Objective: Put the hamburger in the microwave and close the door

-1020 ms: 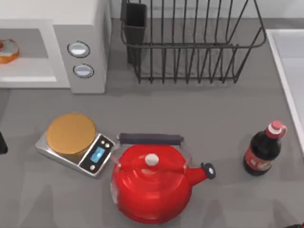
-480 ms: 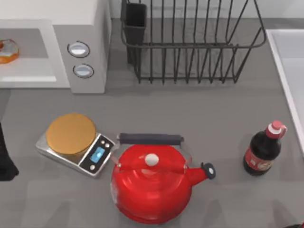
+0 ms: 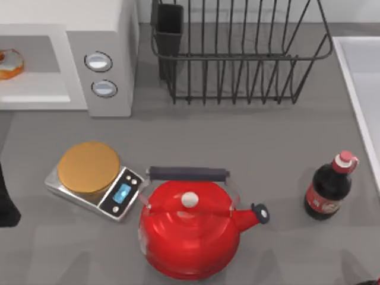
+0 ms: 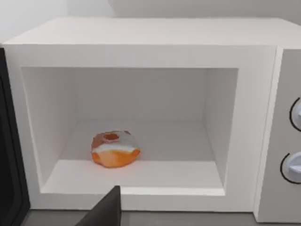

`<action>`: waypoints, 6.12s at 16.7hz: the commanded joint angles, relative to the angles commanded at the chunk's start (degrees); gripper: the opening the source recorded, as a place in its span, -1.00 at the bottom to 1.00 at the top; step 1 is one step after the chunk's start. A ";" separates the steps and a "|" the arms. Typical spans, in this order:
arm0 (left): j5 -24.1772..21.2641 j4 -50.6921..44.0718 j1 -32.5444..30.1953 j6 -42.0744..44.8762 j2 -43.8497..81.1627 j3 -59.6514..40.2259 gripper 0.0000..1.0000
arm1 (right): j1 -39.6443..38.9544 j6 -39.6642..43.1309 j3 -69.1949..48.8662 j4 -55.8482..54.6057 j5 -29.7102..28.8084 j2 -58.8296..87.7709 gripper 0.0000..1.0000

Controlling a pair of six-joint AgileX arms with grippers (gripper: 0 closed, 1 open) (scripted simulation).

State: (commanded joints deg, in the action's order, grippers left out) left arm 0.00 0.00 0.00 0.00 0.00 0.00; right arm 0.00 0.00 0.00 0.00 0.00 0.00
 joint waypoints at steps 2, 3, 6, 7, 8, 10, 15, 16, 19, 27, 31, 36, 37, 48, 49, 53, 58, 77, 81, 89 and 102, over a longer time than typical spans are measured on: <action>0.00 0.00 0.00 0.00 0.00 0.00 0.25 | 0.00 0.00 0.00 0.00 0.00 0.00 1.00; 0.00 0.00 0.00 0.00 0.00 0.00 0.10 | 0.00 0.00 0.00 0.00 0.00 0.00 1.00; 0.00 0.00 0.00 0.00 0.00 0.00 -0.36 | 0.00 0.00 0.00 0.00 0.00 0.00 1.00; 0.00 0.00 0.00 0.00 0.00 0.00 -0.51 | 0.00 0.00 0.00 0.00 0.00 0.00 1.00; 0.00 0.00 0.00 0.00 0.00 0.00 -0.66 | 0.00 0.00 0.00 0.00 0.00 0.00 1.00; 0.00 0.00 0.00 0.00 0.00 0.00 -0.96 | 0.00 0.00 0.00 0.00 0.00 0.00 1.00; 0.00 0.00 0.00 0.00 0.00 0.00 -1.00 | 0.00 0.00 0.00 0.00 0.00 0.00 1.00; 0.00 0.00 0.00 0.00 0.00 0.00 -1.00 | 0.00 0.00 0.00 0.00 0.00 0.00 1.00; 0.00 0.00 0.01 0.00 0.02 -0.02 -1.00 | 0.00 0.00 0.00 0.00 0.00 0.00 1.00; -6.79 3.61 6.80 0.05 3.01 0.60 -1.00 | 0.00 0.00 0.00 0.00 0.00 0.00 1.00; -6.72 3.55 6.68 0.08 2.83 0.48 -1.00 | 0.00 0.00 0.00 0.00 0.00 0.00 1.00; -10.80 7.11 10.84 0.12 6.26 0.62 -1.00 | 0.00 0.00 0.00 0.00 0.00 0.00 1.00; -11.89 8.08 11.94 0.13 7.18 0.65 -1.00 | 0.00 0.00 0.00 0.00 0.00 0.00 1.00; -5.64 5.28 6.39 0.24 7.25 -2.74 -1.00 | 0.00 0.00 0.00 0.00 0.00 0.00 1.00; -3.69 4.04 3.99 0.24 6.83 -3.56 -1.00 | 0.00 0.00 0.00 0.00 0.00 0.00 1.00; 1.00 0.74 -1.06 0.21 5.75 -5.32 -1.00 | 0.00 0.00 0.00 0.00 0.00 0.00 1.00; 0.58 0.57 -0.42 0.52 6.50 -5.65 -1.00 | 0.00 0.00 0.00 0.00 0.00 0.00 1.00; -30.56 -35.42 48.75 42.50 83.31 -65.76 -1.00 | 0.00 0.00 0.00 0.00 0.00 0.00 1.00; -36.07 -41.31 56.71 49.75 95.67 -75.66 -1.00 | 0.00 0.00 0.00 0.00 0.00 0.00 1.00; -38.57 -43.93 60.28 53.08 101.08 -80.15 -1.00 | 0.00 0.00 0.00 0.00 0.00 0.00 1.00; -38.70 -22.15 60.43 53.38 107.90 -65.04 -1.00 | 0.00 0.00 0.00 0.00 0.00 0.00 1.00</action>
State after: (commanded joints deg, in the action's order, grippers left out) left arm -38.70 -22.15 60.43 53.38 107.90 -65.04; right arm 0.00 0.00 0.00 0.00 0.00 0.00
